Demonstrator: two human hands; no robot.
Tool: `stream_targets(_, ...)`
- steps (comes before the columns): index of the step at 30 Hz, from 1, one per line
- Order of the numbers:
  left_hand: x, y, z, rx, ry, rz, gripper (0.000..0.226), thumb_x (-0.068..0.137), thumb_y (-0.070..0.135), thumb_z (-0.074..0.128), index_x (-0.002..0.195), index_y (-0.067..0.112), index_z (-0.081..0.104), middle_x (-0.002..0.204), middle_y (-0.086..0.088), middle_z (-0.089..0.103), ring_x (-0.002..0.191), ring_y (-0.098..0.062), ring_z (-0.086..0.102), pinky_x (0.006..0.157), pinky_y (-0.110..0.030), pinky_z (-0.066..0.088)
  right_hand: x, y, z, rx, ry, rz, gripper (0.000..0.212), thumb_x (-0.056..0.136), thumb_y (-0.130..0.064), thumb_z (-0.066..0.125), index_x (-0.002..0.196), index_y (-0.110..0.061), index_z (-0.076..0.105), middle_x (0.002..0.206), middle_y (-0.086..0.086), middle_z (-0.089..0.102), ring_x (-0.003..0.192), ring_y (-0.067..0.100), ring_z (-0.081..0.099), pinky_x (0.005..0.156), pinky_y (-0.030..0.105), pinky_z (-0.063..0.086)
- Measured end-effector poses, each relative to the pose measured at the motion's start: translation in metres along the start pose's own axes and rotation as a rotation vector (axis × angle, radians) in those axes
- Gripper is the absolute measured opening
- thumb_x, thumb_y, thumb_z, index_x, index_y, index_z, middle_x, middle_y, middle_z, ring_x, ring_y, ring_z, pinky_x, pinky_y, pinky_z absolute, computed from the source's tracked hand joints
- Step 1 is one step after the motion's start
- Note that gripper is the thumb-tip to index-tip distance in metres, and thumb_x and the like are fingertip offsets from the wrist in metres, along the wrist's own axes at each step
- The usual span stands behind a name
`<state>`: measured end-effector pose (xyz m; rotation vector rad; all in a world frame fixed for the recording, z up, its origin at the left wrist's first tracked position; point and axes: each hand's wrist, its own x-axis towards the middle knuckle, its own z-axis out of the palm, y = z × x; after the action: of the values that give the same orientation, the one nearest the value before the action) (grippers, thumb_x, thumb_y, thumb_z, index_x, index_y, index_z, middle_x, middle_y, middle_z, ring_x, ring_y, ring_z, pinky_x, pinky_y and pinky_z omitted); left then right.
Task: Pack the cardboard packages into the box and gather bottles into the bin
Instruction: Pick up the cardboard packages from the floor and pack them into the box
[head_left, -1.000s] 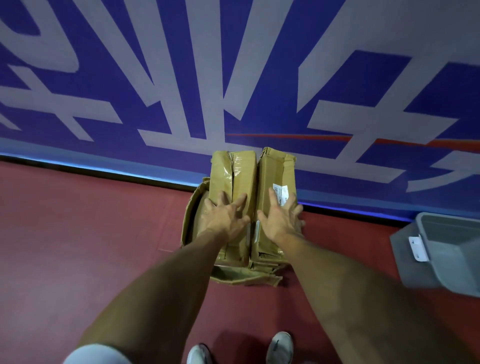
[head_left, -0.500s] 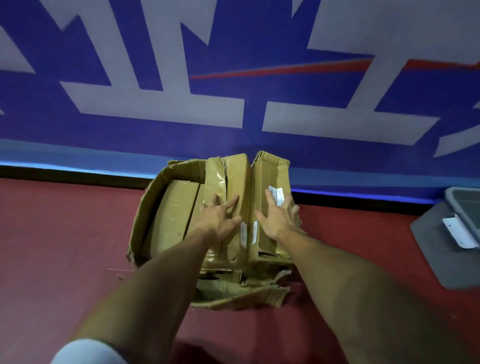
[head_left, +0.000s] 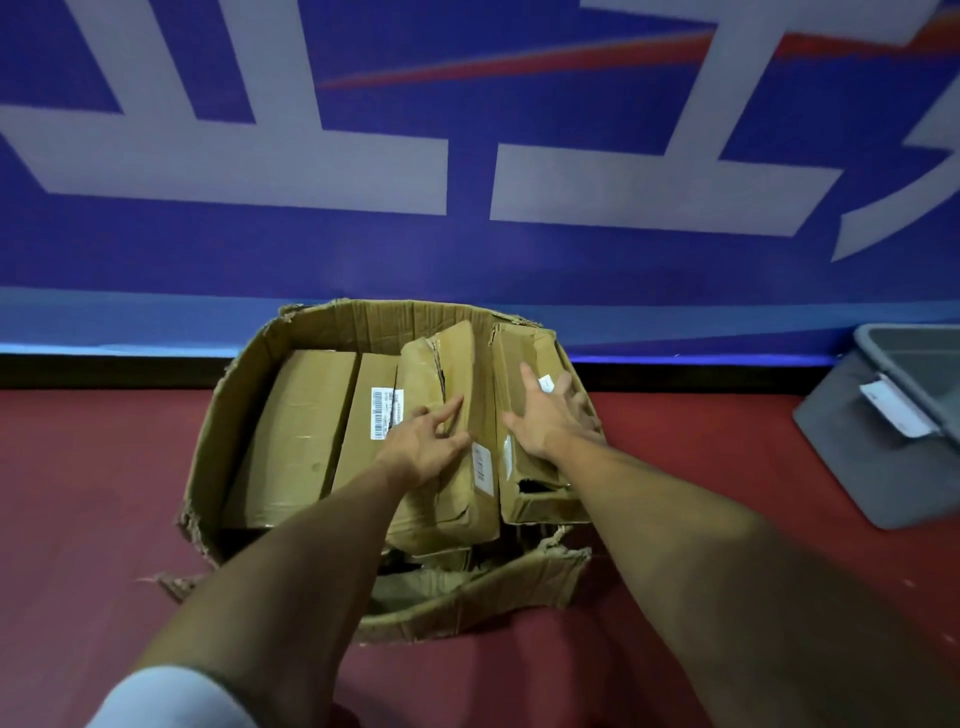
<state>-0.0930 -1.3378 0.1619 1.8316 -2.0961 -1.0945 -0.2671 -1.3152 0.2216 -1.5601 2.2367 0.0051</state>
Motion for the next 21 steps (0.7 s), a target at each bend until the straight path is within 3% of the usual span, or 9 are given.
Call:
stream_targets(5,-0.002,0.004,-0.002,0.017,0.039,-0.01,0.077,0.08,0.071,0.044,0.151,0.053,0.022,0.155,-0.007,0.032,0.133,-0.037,0.044,0.108,-0.051,0.042,0.004,-0.005,0.007,-0.018,0.004,0.001,0.078,0.098,-0.048,0.053,0.157,-0.041,0.003,0.16,0.015,0.003,0.143,0.043,0.018,0.111,0.063,0.026)
stream_targets(7,-0.004,0.005,-0.011,0.0,0.074,-0.018,0.073,0.084,0.069,0.047,0.151,0.051,0.025,0.154,-0.006,0.033,0.132,-0.036,0.045,0.107,-0.051,0.043,0.004,-0.013,0.014,-0.042,0.005,-0.02,0.077,0.098,-0.048,0.052,0.157,-0.039,0.004,0.158,0.015,0.007,0.139,0.041,0.023,0.108,0.06,0.028)
stream_targets(14,-0.003,0.012,-0.045,-0.096,0.181,-0.025,0.063,0.09,0.059,0.057,0.149,0.043,0.039,0.153,-0.004,0.036,0.136,-0.028,0.042,0.108,-0.039,0.038,0.011,-0.021,0.013,0.026,0.031,-0.034,0.074,0.099,-0.048,0.05,0.157,-0.039,0.006,0.157,0.014,0.01,0.139,0.04,0.026,0.109,0.059,0.027)
stream_targets(21,0.005,0.014,-0.067,0.212,0.125,-0.025,0.067,0.089,0.066,0.049,0.15,0.048,0.031,0.152,-0.01,0.035,0.127,-0.035,0.045,0.104,-0.047,0.045,0.011,-0.019,0.01,0.116,0.051,0.003,0.075,0.1,-0.049,0.05,0.157,-0.041,0.003,0.161,0.011,0.001,0.145,0.041,0.018,0.112,0.062,0.027)
